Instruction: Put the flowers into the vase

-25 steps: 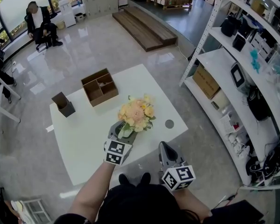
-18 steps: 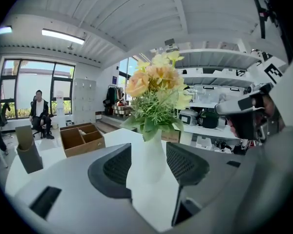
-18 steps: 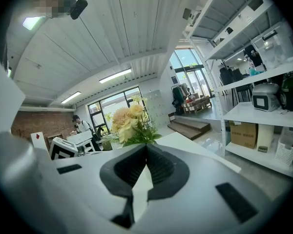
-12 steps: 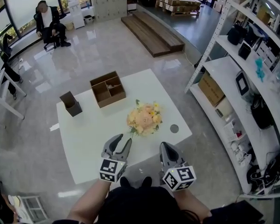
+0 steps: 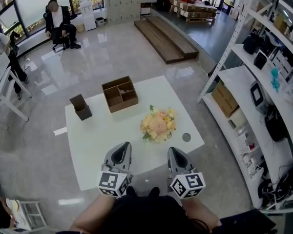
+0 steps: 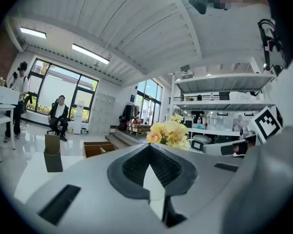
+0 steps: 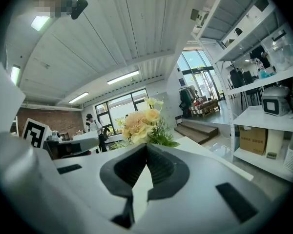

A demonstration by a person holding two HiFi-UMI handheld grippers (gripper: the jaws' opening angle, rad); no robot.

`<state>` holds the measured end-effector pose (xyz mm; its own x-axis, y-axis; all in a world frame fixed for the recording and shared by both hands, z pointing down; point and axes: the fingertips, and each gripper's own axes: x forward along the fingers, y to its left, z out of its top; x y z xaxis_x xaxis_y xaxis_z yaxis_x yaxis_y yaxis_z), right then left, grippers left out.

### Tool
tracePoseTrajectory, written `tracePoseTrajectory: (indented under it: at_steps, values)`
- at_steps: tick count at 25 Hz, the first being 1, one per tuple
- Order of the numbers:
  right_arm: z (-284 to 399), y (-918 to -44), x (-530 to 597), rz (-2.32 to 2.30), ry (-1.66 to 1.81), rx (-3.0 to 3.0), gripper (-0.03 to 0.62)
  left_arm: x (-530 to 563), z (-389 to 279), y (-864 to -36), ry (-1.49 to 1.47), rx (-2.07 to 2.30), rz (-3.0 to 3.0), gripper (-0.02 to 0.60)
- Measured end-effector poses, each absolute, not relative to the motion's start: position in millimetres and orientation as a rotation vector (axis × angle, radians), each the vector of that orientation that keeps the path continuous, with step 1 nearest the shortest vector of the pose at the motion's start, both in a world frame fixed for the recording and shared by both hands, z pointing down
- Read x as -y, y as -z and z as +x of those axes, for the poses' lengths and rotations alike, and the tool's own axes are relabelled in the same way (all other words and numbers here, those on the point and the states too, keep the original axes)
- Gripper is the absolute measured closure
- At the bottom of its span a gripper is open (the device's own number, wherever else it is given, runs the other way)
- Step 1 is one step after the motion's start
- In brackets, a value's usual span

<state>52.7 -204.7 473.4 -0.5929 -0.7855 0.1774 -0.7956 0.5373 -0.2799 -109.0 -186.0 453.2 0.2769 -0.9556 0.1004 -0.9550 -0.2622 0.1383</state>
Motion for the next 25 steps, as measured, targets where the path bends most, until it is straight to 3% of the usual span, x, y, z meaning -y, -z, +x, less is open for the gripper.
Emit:
tracePoseTrajectory:
  at_steps: [25]
  values:
    - [42.4, -463.5, 195.8, 1.38, -0.442, 2.735, 0.591, 174.7, -106.2, -453.6, 0.03, 1.728, 2.352, 0.575]
